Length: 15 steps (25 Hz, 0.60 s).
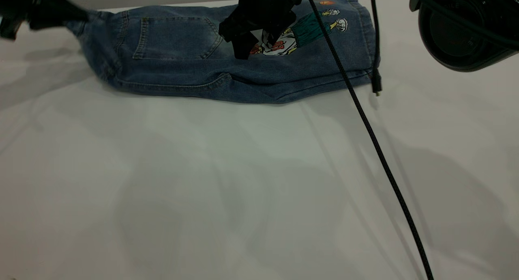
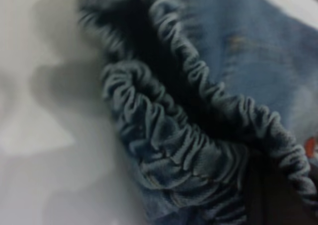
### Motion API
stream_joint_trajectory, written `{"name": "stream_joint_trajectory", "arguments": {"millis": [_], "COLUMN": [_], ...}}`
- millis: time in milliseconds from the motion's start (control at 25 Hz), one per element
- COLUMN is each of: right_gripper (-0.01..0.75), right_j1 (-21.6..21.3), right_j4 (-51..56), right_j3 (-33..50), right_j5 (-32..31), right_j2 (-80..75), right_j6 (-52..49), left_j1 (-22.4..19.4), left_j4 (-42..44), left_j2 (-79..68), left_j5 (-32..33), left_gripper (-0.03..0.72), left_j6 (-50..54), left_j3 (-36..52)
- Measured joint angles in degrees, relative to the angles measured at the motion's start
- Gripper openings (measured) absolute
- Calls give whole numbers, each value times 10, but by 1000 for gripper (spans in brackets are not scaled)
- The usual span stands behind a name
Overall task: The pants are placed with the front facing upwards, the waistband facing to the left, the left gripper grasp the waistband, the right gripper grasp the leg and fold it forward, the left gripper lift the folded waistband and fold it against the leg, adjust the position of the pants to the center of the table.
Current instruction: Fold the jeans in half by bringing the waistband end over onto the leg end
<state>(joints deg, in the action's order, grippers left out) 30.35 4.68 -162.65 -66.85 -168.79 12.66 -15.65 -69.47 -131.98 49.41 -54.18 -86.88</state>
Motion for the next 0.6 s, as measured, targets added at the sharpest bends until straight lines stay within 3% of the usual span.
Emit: {"name": "stream_joint_trajectory", "arguments": {"millis": [320, 600], "right_gripper": [461, 461], "right_j1": [0, 0], "right_j4": [-1, -3], "right_j3": [0, 0], "right_j5": [-2, -13], "right_j2": [0, 0], "right_j6": [-1, -1], "left_j1": [62, 117], "left_j4": [1, 5], "left_j2": [51, 67], "left_j5": [61, 74], "left_gripper": [81, 81], "left_j6": [5, 5], "left_j3": [-58, -83]}}
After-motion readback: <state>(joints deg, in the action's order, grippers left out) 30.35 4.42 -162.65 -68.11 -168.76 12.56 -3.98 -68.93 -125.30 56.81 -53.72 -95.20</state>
